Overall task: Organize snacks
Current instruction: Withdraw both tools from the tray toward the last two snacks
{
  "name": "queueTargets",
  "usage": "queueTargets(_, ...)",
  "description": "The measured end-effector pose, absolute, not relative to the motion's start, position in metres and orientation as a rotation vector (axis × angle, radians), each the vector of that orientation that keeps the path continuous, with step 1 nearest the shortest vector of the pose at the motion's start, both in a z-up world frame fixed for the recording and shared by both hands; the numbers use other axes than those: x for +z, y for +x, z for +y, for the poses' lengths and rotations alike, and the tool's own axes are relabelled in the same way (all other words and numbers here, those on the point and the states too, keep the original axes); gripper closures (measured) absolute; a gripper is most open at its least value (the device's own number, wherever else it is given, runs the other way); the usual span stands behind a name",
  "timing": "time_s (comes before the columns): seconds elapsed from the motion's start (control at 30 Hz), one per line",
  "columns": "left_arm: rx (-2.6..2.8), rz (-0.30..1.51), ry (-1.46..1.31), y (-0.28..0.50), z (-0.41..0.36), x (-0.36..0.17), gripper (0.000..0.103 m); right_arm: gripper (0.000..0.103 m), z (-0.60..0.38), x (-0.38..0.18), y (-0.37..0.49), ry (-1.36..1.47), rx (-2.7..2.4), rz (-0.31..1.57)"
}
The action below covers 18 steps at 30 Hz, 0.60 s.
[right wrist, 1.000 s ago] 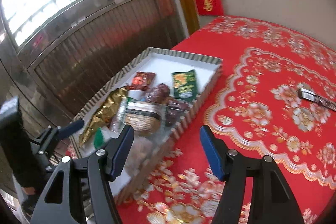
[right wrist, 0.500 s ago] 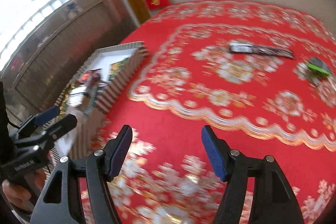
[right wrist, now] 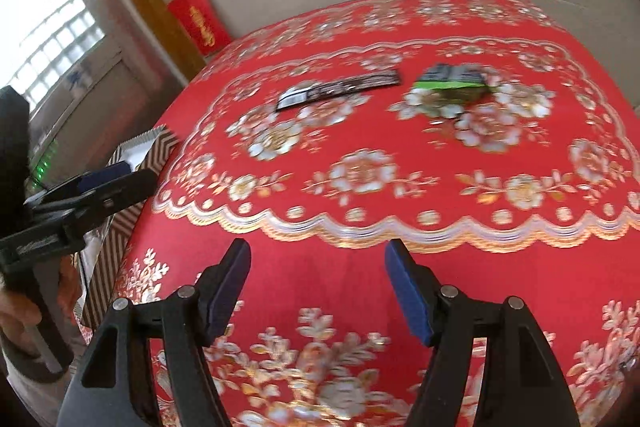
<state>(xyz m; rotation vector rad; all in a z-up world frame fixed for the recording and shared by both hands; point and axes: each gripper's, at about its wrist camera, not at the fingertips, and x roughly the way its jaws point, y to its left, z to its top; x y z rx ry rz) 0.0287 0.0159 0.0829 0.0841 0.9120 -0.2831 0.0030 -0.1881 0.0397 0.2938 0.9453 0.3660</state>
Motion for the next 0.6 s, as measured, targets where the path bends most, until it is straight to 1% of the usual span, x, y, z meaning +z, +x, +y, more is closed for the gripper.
queueTargets(0.17,-0.365,0.912,0.138,0.051,-0.023,0.079,0.016,0.032,-0.205,0.042,0.004,0.316,0.351,0.923)
queueTargets(0.23,-0.392,0.907,0.142,0.058,-0.033,0.077,0.016,0.03,-0.208,0.043,0.004,0.322,0.351,0.916)
queueTargets(0.47,-0.498,0.929,0.146,0.093,-0.058,0.066,0.016,0.029,-0.222,0.041,0.007,0.321,0.347,0.917)
queueTargets(0.6,-0.515,0.929,0.24,0.115,-0.072,0.057,0.016,0.029,-0.237,0.037,0.01,0.353,0.329,0.915)
